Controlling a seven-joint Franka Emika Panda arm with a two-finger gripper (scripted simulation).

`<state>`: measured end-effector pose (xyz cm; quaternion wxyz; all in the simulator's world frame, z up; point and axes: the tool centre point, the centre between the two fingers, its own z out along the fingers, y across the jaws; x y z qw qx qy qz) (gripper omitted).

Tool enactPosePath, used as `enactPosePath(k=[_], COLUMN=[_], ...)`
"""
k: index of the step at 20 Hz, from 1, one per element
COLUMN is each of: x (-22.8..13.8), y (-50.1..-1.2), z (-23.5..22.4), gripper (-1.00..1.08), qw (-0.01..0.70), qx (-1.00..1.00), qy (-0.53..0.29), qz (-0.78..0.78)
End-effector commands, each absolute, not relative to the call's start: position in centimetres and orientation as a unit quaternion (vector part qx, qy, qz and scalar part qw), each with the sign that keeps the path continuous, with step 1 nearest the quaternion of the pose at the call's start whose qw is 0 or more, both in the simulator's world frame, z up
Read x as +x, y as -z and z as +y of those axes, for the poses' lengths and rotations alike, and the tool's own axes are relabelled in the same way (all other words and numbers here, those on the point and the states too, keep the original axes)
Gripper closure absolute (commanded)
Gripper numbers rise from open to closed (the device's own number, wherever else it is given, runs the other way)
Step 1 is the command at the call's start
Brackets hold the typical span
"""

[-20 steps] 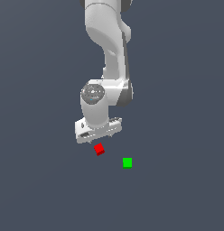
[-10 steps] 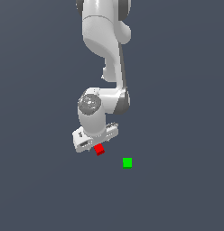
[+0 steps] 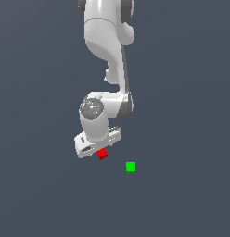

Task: Stack the red cube on top of the green cube.

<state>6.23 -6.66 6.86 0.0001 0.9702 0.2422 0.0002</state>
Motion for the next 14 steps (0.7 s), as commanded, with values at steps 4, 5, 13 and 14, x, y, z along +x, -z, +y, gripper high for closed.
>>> enactPosePath(k=[4,5,13,14], x=[6.2,6.1,6.2,6.2], y=[-5.1,-4.5,-1.9,-2.0], z=[-6.7,-6.7,-6.7,-6.7], gripper=[-0.92,-0.92,-0.92,-0.92], qw=[0.0,0.0,0.0,0.0], qx=[0.97,0.97,0.97,0.97], qy=[0.0,0.0,0.0,0.0], qz=[0.242,0.242,0.243,0.243])
